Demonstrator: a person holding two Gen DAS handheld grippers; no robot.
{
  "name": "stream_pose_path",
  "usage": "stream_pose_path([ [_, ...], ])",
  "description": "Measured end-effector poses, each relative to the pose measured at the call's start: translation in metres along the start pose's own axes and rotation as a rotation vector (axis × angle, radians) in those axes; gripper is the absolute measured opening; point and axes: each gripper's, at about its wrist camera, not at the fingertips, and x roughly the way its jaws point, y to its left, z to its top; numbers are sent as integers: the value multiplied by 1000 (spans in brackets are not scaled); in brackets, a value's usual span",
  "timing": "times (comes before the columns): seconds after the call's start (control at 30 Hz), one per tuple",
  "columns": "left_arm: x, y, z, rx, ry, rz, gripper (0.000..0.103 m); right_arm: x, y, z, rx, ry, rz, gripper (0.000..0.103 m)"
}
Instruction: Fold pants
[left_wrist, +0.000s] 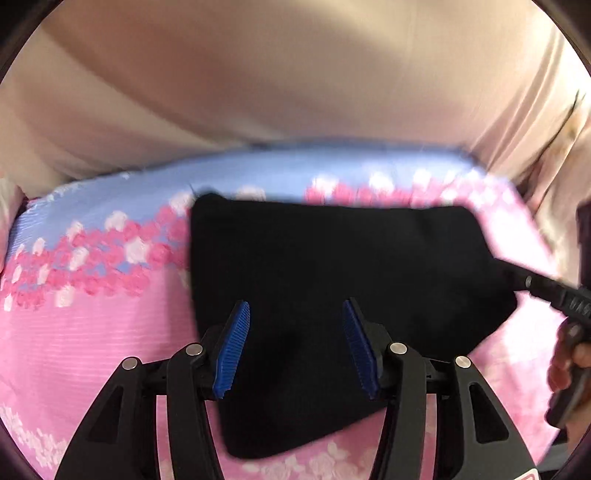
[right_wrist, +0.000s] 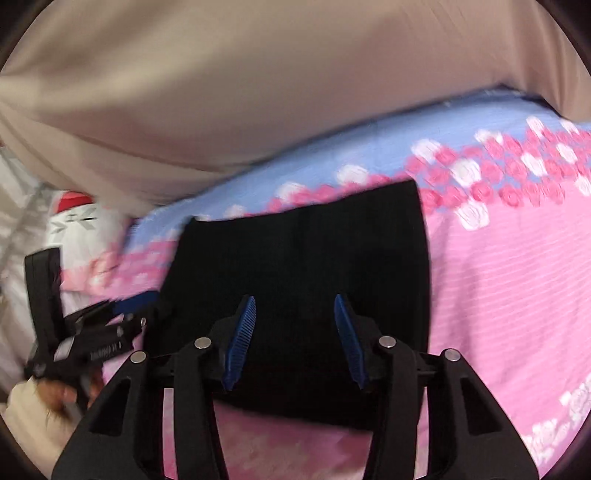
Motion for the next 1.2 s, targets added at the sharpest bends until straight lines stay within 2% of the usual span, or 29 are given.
stream_pose_path([
  [0.03, 14, -1, -2, -1, 27, 28, 50, 7, -7, -1, 3, 9, -13, 26],
  [0.1, 27, -4, -8, 5, 19, 70, 53, 13, -17, -3, -11, 2, -51, 12],
  [0.2, 29, -10, -11, 44, -6, 114, 56, 5, -21, 5, 57, 16, -22, 13],
  [0.3, 28, -9, -8, 25, 7, 112, 56, -7, -10, 6, 15, -20, -80, 17],
  [0.37, 30, -8, -8, 14, 10, 120, 57, 7, -14, -1, -5, 29, -112, 15],
  [0.53, 27, -13, -7, 9, 27, 144, 58, -22, -6, 5, 14, -47, -102, 18],
  [0.57, 27, -13, -7, 4, 32, 145, 59, -20, -4, 3, 3, -40, -108, 18],
  [0.63, 28, -11, -7, -5, 34, 144, 60, 2, -10, -8, -49, 47, -173, 17],
  [0.77, 27, -13, -6, 1, 38, 160, 64, -14, -2, -6, -49, 16, -177, 18],
  [0.83, 19, -11, -6, -5, 52, 163, 63, -37, 10, -5, -45, -27, -146, 20],
  [0.9, 2, -4, -8, -40, 33, 145, 63, -50, 19, -9, -50, -36, -90, 20],
  [0.97, -16, 2, -16, -94, 20, 101, 64, -46, 34, -13, -76, 15, -26, 20],
  [1.03, -19, 0, -25, -108, 43, 66, 67, -20, 51, -22, -154, 87, 1, 20],
  [1.1, -11, -7, -40, -86, 73, 88, 67, 6, 53, -31, -175, 153, -6, 19],
  [1.13, -5, -11, -48, -66, 86, 122, 67, 19, 50, -37, -199, 177, -57, 17],
  [1.2, 4, -12, -59, -45, 85, 158, 68, 23, 40, -42, -215, 164, -56, 6],
])
